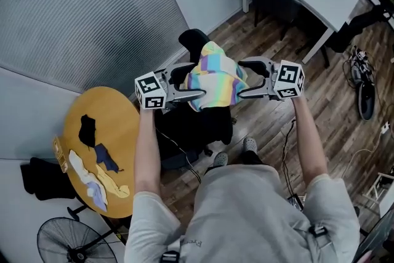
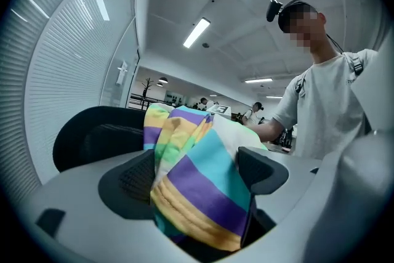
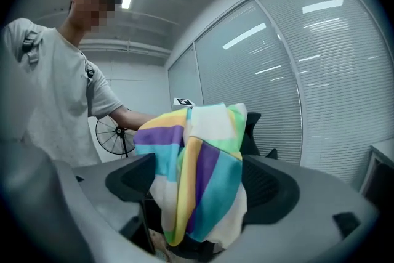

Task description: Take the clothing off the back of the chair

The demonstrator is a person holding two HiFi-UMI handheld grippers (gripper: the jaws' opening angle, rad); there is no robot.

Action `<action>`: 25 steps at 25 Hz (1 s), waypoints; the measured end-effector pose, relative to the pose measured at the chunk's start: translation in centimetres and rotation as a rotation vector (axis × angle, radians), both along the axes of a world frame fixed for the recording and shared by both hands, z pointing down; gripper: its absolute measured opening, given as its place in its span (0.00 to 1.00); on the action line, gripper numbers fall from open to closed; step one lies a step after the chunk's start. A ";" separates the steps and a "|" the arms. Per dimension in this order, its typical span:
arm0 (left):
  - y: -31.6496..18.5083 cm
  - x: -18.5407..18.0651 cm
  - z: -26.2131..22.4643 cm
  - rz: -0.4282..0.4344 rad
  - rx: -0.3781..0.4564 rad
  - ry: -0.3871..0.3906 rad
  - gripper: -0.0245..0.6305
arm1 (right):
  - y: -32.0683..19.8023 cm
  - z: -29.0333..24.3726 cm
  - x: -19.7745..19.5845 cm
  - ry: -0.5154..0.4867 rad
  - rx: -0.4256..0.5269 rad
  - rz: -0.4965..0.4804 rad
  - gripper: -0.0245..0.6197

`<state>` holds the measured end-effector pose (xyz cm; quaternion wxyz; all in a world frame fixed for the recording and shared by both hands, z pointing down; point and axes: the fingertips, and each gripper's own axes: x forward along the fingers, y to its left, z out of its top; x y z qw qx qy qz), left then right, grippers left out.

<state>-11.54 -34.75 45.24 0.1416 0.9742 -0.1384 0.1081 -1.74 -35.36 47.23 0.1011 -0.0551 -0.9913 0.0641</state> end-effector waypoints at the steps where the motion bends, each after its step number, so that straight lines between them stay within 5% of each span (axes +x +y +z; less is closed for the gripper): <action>1: 0.0 0.1 0.1 0.009 -0.002 -0.004 0.67 | -0.2 0.2 -0.3 0.007 0.005 0.003 0.68; 9: 0.0 1.1 0.6 0.087 -0.013 -0.056 0.67 | -0.7 1.0 -3.1 0.018 -0.018 -0.057 0.68; 16: 0.0 0.8 0.6 0.062 -0.024 0.023 0.67 | -1.3 1.1 -3.5 -0.008 -0.007 0.004 0.66; 25: 0.3 0.5 0.5 0.030 -0.036 0.032 0.64 | -1.7 1.0 -3.2 -0.012 0.021 0.107 0.46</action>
